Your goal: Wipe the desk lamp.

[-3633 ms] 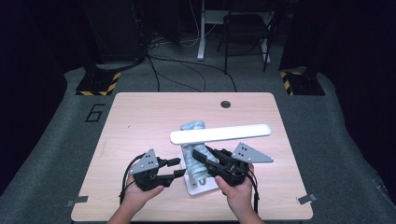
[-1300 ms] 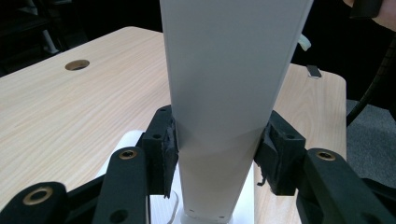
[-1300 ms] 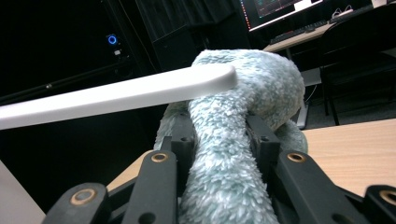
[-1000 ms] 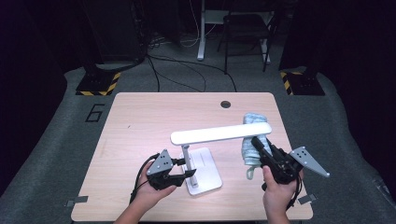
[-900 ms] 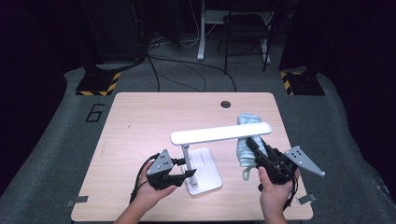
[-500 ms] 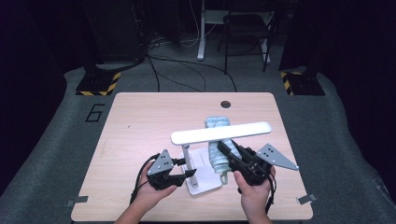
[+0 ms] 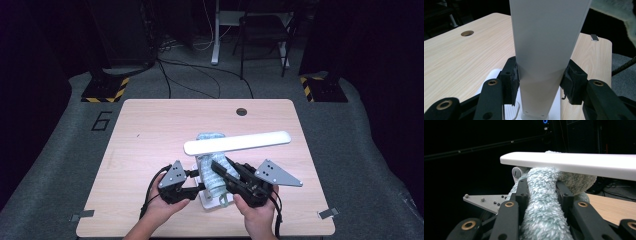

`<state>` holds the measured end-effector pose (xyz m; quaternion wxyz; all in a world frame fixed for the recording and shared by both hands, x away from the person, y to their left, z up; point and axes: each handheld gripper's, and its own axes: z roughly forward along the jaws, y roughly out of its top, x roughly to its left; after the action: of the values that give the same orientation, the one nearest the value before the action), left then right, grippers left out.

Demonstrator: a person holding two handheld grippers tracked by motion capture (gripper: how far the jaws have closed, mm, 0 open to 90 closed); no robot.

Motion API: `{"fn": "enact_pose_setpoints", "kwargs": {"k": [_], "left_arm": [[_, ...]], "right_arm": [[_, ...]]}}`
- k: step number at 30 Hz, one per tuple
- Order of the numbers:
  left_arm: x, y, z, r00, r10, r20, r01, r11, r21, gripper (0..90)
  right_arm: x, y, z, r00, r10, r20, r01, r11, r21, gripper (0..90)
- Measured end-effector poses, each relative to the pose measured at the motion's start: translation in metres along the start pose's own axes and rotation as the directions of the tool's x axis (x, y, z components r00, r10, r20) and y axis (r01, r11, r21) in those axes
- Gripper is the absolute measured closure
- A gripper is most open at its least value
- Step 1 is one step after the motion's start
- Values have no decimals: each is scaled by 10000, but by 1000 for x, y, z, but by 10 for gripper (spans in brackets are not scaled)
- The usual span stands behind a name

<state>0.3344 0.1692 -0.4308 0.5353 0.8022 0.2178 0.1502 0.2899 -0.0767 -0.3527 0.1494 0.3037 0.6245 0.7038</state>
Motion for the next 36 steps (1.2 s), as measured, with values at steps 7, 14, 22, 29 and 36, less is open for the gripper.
{"fn": "enact_pose_setpoints", "kwargs": {"k": [7,14,22,29,36], "left_arm": [[1,0,0,10000,-37,86,36,10000,34,529],[1,0,-1,10000,-91,19,91,10000,8,529],[1,1,-1,9999,-159,37,159,9998,94,528],[1,2,-3,9999,-165,-4,165,9995,261,528],[2,1,-4,9991,-224,-356,230,9996,163,528]], "right_arm": [[-2,0,-22,9996,176,-233,-187,9987,-475,693],[-10,-6,-42,9997,-221,42,222,9990,-381,690],[-27,-33,-50,9976,323,616,-348,9986,402,682],[-30,-27,-59,9981,331,524,-348,9989,303,682],[-13,0,-56,9993,-298,-211,300,9995,104,684]]}}
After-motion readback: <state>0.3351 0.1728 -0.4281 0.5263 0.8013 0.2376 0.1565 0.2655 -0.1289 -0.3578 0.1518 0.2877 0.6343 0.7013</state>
